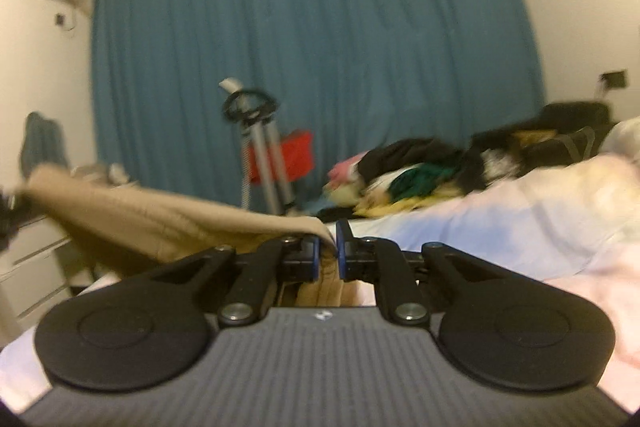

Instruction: Fold clothes

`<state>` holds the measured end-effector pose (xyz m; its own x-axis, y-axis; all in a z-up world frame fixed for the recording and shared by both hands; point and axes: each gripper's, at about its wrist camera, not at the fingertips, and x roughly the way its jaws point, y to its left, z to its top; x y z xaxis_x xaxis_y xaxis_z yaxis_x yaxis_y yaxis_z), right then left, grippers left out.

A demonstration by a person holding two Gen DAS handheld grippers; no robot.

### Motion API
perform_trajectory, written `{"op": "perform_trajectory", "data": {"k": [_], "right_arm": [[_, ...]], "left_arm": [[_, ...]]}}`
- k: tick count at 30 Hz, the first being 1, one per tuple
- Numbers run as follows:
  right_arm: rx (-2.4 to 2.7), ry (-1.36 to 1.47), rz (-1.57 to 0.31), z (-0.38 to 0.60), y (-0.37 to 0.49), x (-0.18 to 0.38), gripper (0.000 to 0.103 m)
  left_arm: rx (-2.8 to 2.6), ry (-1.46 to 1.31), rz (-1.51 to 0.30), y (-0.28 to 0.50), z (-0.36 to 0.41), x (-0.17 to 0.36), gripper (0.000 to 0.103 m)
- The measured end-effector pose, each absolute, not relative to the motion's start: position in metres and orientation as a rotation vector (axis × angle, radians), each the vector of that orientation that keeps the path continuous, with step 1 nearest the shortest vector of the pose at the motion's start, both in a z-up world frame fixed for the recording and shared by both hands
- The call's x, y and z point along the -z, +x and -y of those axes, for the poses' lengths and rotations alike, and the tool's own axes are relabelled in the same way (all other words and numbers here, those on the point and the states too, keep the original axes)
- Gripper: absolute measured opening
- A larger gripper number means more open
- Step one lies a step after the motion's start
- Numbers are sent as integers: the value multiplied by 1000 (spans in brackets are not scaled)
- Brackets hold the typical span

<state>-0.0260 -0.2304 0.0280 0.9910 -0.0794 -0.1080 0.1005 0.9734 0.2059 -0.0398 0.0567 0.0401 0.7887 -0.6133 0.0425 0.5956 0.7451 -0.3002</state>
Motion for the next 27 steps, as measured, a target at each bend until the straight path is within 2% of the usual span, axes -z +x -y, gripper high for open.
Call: {"op": "perform_trajectory", "data": {"k": [2,5,6,8,10,12,22,27], "right_arm": [[114,236,-169,243,-21,-24,12],[118,320,-368,263,-2,-3,15],[113,342,-459,267,6,7,20],[103,353,-596,269,15,24,38],[100,318,-669,262,14,34,74],[98,280,-678,249,8,35,81],[28,82,-458,195,-18,8,82],[193,303,-385,239,-28,0,82]], "left_arm": [[669,-251,-98,-41,-41,-32,4],[659,-190,-172,-36,-22,-12,4],[646,-177,-200,-32,-17,-5,4],[618,-167,-251,-22,-11,10,4],[592,-182,-290,-10,-11,20,4],[568,-209,-317,5,-12,26,4],[507,-249,-327,28,-21,26,5],[488,-277,-334,33,-26,25,5]]}}
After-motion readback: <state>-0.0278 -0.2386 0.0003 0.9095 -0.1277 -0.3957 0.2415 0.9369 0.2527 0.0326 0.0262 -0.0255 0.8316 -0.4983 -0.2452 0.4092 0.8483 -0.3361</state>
